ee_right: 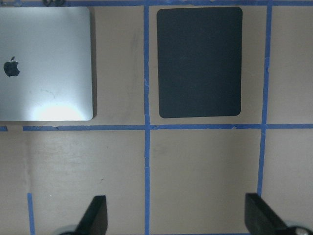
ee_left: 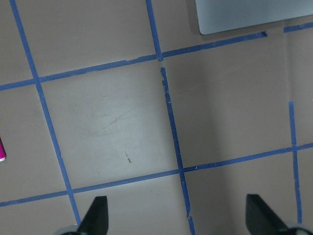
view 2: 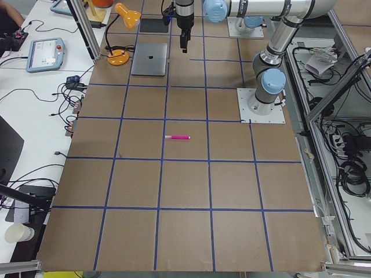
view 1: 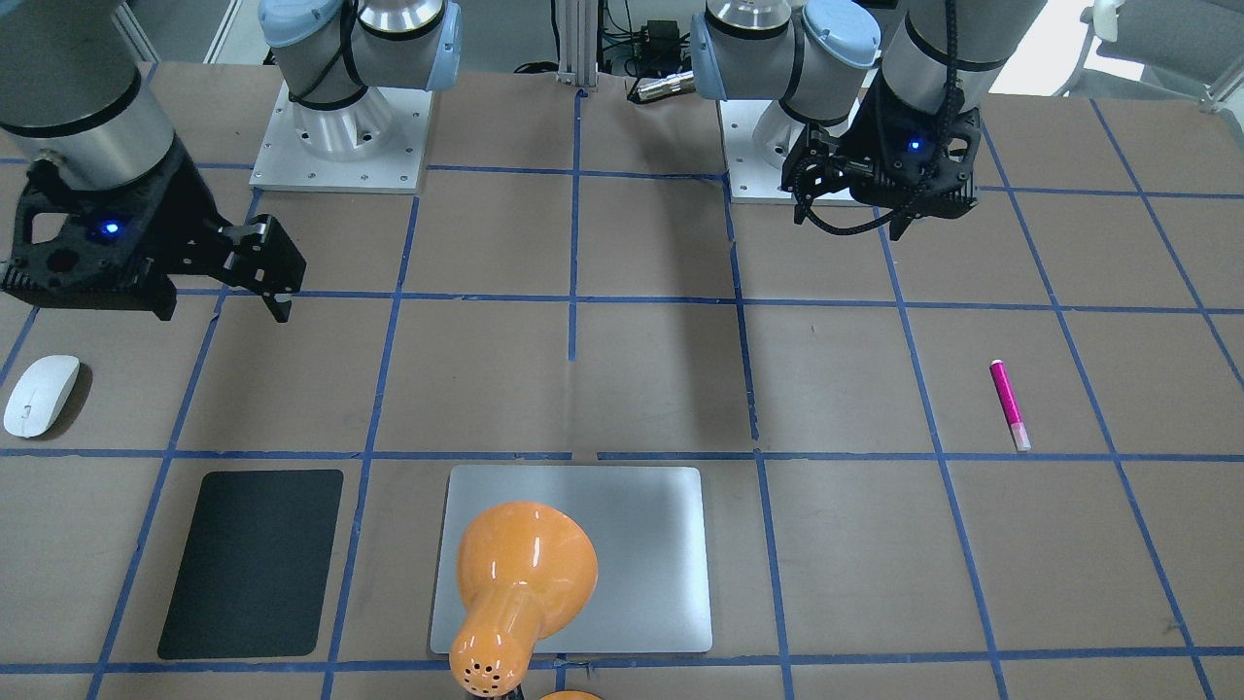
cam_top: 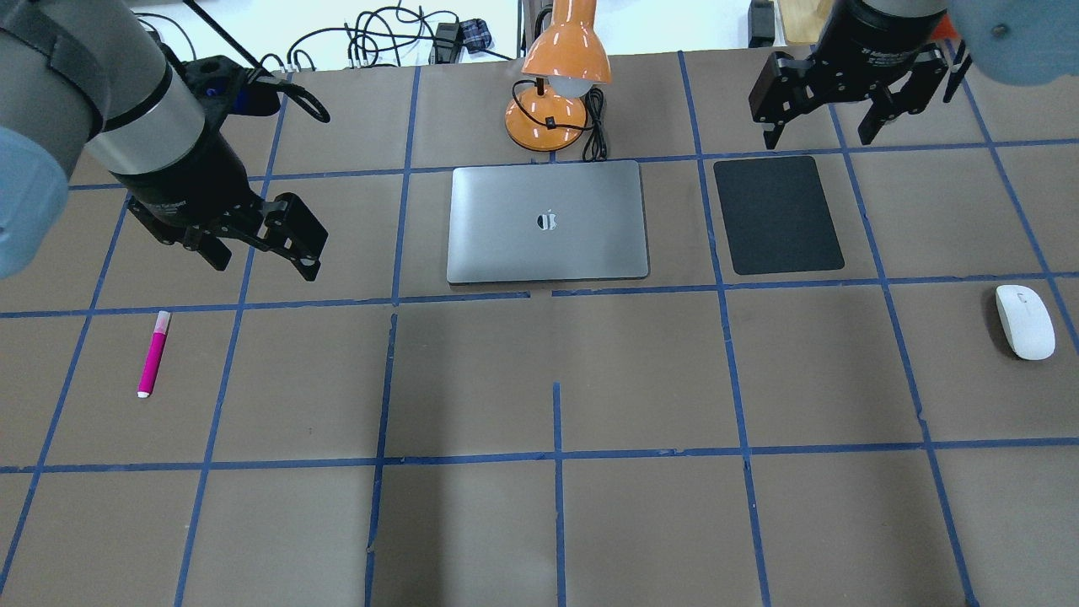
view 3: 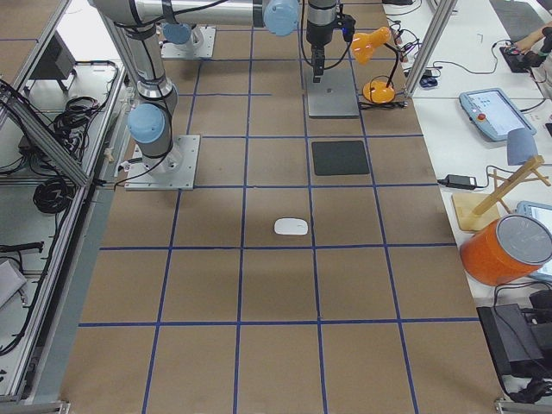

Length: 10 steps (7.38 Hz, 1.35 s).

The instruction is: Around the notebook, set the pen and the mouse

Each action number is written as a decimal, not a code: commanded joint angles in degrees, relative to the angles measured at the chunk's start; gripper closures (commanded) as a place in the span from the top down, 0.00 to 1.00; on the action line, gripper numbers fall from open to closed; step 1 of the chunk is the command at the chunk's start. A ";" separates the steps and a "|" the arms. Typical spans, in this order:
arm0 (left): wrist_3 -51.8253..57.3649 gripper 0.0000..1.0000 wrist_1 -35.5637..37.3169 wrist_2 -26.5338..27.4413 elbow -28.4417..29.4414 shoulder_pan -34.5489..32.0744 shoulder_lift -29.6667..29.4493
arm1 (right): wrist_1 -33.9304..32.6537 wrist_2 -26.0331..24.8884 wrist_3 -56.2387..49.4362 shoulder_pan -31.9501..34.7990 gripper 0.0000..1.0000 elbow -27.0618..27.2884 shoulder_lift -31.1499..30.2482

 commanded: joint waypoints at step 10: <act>19.68 1.00 26.63 2.11 -12.18 30.21 -14.42 | -28.62 -0.14 -35.12 -34.40 1.00 12.71 20.65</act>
